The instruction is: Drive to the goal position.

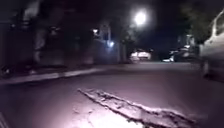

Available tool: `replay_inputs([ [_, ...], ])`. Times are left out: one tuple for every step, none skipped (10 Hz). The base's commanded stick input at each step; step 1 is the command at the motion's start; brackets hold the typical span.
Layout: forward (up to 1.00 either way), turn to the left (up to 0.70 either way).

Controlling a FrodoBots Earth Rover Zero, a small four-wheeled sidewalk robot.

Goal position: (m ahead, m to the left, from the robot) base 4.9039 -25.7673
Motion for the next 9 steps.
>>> replay_inputs([
  [0.70,-0.10],
  [0.70,-0.33],
  [0.70,-0.35],
  [0.70,-0.35],
  [0.70,-0.35],
  [0.70,-0.35],
  [0.70,-0.35],
  [0.70,-0.35],
  [0.70,-0.35],
])
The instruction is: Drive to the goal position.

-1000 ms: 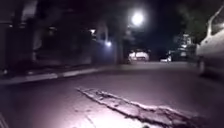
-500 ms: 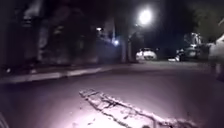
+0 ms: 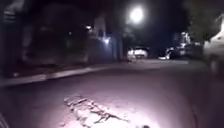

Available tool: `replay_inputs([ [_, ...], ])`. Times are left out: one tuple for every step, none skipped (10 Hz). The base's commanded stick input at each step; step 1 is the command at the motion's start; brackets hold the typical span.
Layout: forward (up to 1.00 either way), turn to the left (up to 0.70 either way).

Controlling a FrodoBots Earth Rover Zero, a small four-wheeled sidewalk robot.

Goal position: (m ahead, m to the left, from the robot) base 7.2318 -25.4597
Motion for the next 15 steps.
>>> replay_inputs([
  [0.70,-0.35],
  [0.70,-0.35],
  [0.70,-0.35],
  [0.70,-0.35],
  [0.70,-0.35],
  [0.70,-0.35],
  [0.70,-0.35],
  [0.70,-0.35],
  [0.70,-0.35],
  [0.70,-0.35],
  [0.70,-0.35],
  [0.70,-0.35],
  [0.70,-0.35],
  [0.70,-0.35],
  [0.70,-0.35],
])
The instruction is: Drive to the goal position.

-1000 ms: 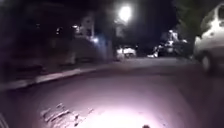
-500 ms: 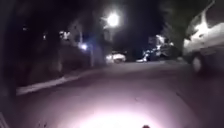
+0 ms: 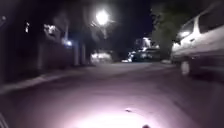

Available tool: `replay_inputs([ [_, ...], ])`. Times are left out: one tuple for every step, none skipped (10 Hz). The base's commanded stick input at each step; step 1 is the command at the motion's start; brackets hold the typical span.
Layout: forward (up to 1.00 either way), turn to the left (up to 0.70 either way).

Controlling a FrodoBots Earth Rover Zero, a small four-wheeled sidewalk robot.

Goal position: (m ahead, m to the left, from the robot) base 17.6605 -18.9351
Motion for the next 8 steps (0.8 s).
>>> replay_inputs([
  [0.70,-0.35],
  [0.70,-0.35],
  [0.70,-0.35],
  [0.70,-0.35],
  [0.70,-0.30],
  [0.70,0.00],
  [0.70,0.00],
  [0.70,0.00],
])
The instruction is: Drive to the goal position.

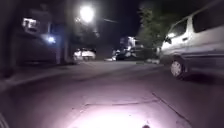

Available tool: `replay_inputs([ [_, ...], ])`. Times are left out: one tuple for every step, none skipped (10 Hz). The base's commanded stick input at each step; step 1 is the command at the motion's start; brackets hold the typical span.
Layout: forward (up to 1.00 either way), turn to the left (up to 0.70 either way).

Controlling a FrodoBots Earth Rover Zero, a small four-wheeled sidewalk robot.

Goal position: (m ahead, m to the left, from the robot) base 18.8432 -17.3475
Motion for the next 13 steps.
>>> replay_inputs([
  [0.70,0.00],
  [0.70,0.00],
  [0.70,0.00],
  [0.70,0.00],
  [0.70,0.00],
  [0.70,0.00],
  [0.70,0.00],
  [0.70,0.00],
  [0.70,-0.15],
  [0.70,-0.32],
  [0.70,-0.35],
  [0.70,-0.35],
  [0.70,-0.35],
])
